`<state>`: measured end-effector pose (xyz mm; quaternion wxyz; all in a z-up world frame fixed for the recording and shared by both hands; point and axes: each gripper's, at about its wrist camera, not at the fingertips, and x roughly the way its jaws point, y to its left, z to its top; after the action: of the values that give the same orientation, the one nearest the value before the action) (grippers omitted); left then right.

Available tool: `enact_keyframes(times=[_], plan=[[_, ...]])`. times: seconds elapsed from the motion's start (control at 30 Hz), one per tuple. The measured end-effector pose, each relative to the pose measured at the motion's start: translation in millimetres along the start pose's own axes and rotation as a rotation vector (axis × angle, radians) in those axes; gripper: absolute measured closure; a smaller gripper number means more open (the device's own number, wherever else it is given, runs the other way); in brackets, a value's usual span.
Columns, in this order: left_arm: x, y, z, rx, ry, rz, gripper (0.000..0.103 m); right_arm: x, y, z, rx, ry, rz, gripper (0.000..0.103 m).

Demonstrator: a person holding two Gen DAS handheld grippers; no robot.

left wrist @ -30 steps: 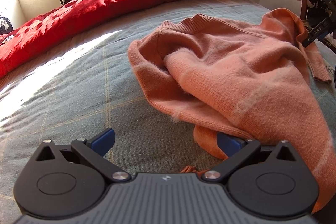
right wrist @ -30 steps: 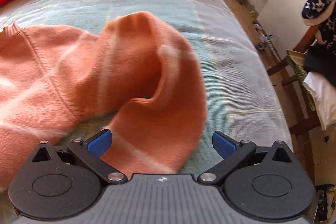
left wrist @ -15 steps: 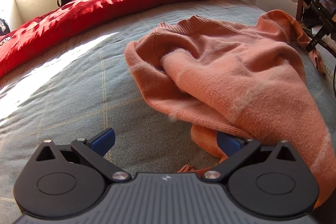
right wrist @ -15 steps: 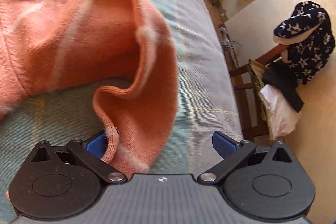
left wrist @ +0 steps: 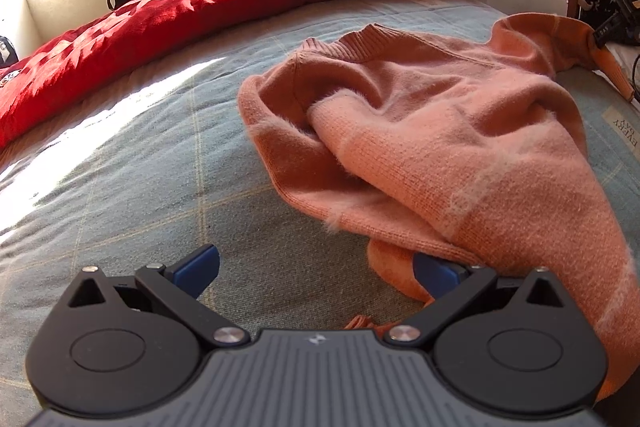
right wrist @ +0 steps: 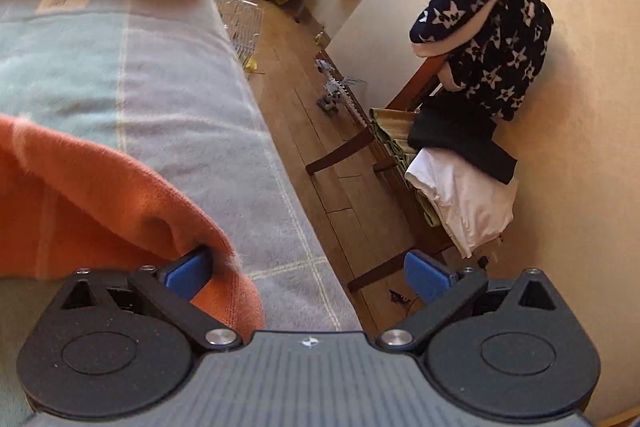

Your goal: Fold clothes

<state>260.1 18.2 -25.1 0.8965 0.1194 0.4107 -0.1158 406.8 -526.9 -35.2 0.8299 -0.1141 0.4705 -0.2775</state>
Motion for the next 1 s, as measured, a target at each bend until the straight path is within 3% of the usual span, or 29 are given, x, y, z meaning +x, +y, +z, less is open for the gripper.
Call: enact_keyframes(times=[0.17,0.37,0.53,0.7,0.87,1.0], plan=[[0,-1,1,0.006,0.014,0.015,0.001,20,-19,1,0.074,-0.002,-0.052,0.0],[0,-3,2,0.004,0.019,0.015,0.001,19,-22,-19,0.104,0.006,0.1,0.0],[1,-2,2,-0.003,0.025,0.021,0.001,8,-1,-14,0.051,-0.048,0.167,0.0],[3,-3,4,-0.009,0.035,0.024,0.001,27,25,4,0.0,-0.064,0.11,0.0],[10,-2,3,-0.011,0.053,0.028,0.001,55,16,21,0.177,-0.044,0.123,0.0],[16,-1,2,-0.02,0.065,0.018,0.001,59,20,16,0.192,-0.017,0.179,0.0]])
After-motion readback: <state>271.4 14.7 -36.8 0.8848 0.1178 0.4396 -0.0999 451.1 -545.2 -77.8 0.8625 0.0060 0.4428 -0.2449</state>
